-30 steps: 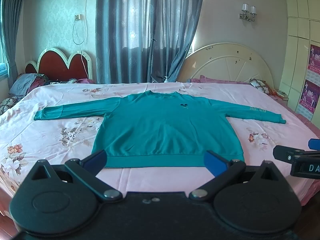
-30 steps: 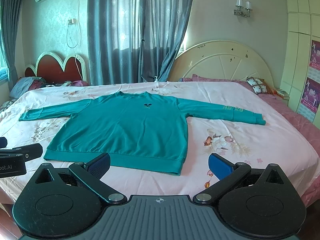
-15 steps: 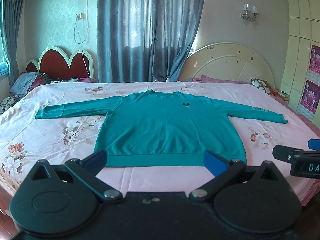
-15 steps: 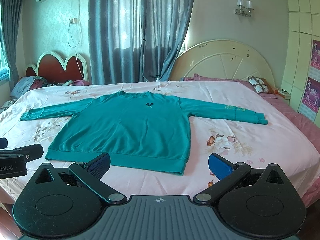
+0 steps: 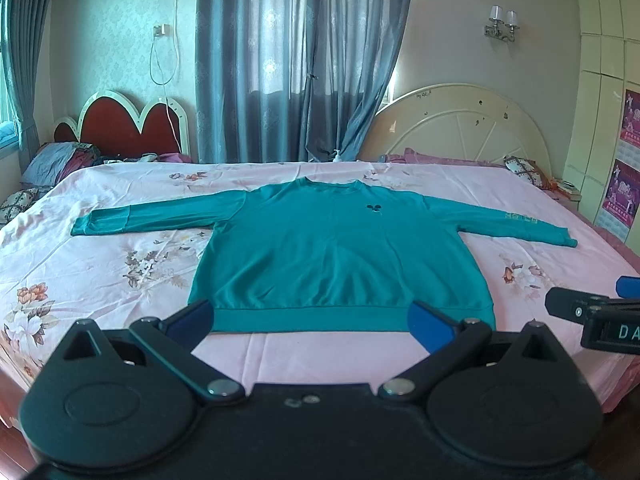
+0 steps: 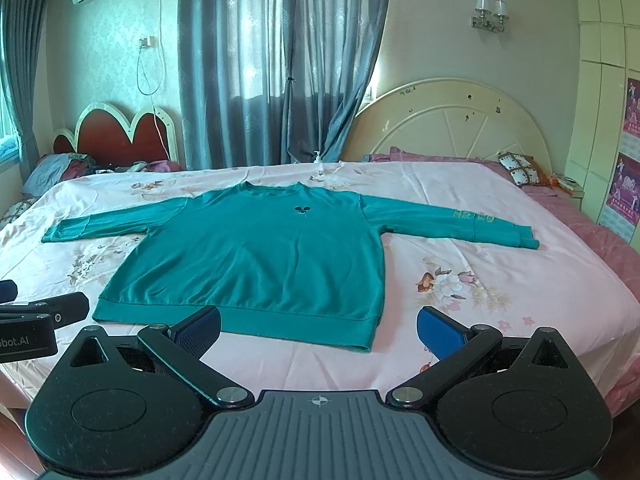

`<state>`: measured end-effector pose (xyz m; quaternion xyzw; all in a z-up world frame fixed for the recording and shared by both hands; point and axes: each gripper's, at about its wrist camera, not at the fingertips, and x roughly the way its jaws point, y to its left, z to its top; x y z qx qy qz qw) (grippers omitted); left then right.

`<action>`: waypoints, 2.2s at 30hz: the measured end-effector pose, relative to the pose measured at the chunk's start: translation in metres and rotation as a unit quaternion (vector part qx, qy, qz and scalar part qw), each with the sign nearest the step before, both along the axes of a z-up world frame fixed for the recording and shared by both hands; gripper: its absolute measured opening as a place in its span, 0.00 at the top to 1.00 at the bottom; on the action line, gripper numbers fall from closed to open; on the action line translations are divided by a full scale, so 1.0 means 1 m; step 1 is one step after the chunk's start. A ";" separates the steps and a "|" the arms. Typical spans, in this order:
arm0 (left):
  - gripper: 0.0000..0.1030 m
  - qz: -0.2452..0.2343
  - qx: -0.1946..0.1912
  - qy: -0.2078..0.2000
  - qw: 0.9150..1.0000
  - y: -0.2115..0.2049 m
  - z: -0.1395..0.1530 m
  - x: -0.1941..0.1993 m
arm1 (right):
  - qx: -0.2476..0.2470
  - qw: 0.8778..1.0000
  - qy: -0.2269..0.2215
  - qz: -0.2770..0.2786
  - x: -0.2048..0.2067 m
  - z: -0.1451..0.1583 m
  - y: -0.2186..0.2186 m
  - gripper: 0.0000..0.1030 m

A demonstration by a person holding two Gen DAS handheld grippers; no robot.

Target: Fold small clothes

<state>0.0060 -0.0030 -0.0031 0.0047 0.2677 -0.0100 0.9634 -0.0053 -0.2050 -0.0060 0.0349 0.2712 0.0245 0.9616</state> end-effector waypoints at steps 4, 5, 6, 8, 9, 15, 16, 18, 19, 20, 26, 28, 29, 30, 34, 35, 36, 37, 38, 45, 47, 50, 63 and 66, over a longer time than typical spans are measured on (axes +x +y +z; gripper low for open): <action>0.00 -0.001 -0.001 0.000 1.000 0.000 -0.001 0.001 | 0.000 1.000 0.000 0.000 0.001 0.000 0.000 0.00; 0.00 -0.001 0.000 0.001 1.000 -0.001 -0.001 0.001 | 0.000 1.000 0.000 0.000 0.001 0.000 0.000 0.00; 0.00 -0.001 0.000 0.001 1.000 -0.001 -0.002 0.001 | 0.000 1.000 0.000 0.000 0.001 0.000 0.000 0.00; 0.00 -0.002 0.000 0.002 1.000 -0.002 -0.002 0.001 | 0.000 1.000 0.000 0.000 0.001 0.000 0.000 0.00; 0.00 -0.002 0.000 0.002 1.000 -0.002 -0.002 0.001 | 0.000 1.000 0.000 0.000 0.001 0.000 0.000 0.00; 0.00 -0.003 0.000 0.003 1.000 -0.004 -0.003 0.002 | 0.002 1.000 0.001 -0.002 0.003 -0.002 0.000 0.00; 0.00 -0.003 0.001 0.003 1.000 -0.004 -0.003 0.002 | 0.003 1.000 0.001 -0.002 0.003 -0.003 -0.001 0.00; 0.00 -0.005 0.002 0.004 1.000 -0.006 -0.003 0.002 | 0.003 1.000 0.001 -0.002 0.003 -0.003 -0.001 0.00; 0.00 -0.005 0.002 0.004 1.000 -0.006 -0.003 0.002 | 0.003 1.000 0.001 -0.002 0.003 -0.003 -0.001 0.00; 0.00 -0.004 0.002 0.004 1.000 -0.006 -0.003 0.002 | 0.003 1.000 0.001 -0.002 0.003 -0.003 -0.001 0.00; 0.00 -0.004 0.003 0.004 1.000 -0.007 -0.003 0.002 | 0.003 1.000 0.001 -0.002 0.004 -0.003 -0.001 0.00; 0.00 -0.004 0.003 0.005 1.000 -0.007 -0.003 0.002 | 0.003 1.000 0.001 -0.002 0.004 -0.003 -0.002 0.00; 0.00 -0.004 0.003 0.005 1.000 -0.007 -0.003 0.003 | 0.004 1.000 0.002 -0.001 0.004 -0.004 -0.002 0.00; 0.00 -0.003 0.003 0.006 1.000 -0.006 -0.003 0.002 | 0.004 1.000 0.003 -0.001 0.004 -0.005 -0.002 0.00; 0.00 -0.002 0.003 0.007 1.000 -0.006 -0.004 0.001 | 0.004 1.000 0.003 0.000 0.003 -0.007 -0.002 0.00; 0.00 -0.002 0.003 0.007 1.000 -0.006 -0.004 0.001 | 0.004 1.000 0.003 0.000 0.003 -0.007 -0.002 0.00; 0.00 -0.003 0.003 0.006 1.000 -0.006 -0.004 0.001 | 0.004 1.000 0.002 -0.001 0.003 -0.007 -0.002 0.00; 0.00 -0.002 0.003 0.007 1.000 -0.006 -0.004 0.001 | 0.004 1.000 0.002 -0.002 0.002 -0.007 -0.002 0.00; 0.00 -0.002 0.004 0.007 1.000 -0.006 -0.004 0.002 | 0.004 1.000 0.002 -0.003 0.002 -0.007 -0.002 0.00; 0.00 -0.003 0.005 0.013 1.000 -0.007 -0.004 0.007 | -0.001 1.000 0.002 -0.008 0.006 -0.008 -0.005 0.00; 0.00 -0.003 0.010 0.013 1.000 -0.007 -0.004 0.011 | -0.005 1.000 0.001 -0.012 0.011 -0.008 -0.006 0.00; 0.00 0.003 0.009 0.011 1.000 -0.005 -0.005 0.022 | 0.001 1.000 -0.005 -0.014 0.023 -0.008 -0.011 0.00; 0.00 -0.062 0.031 0.026 0.997 -0.018 -0.024 0.137 | 0.010 0.997 -0.010 -0.074 0.122 -0.012 -0.033 0.00; 0.00 -0.087 0.039 0.016 0.995 -0.021 -0.027 0.163 | 0.008 0.995 -0.015 -0.094 0.146 -0.014 -0.036 0.00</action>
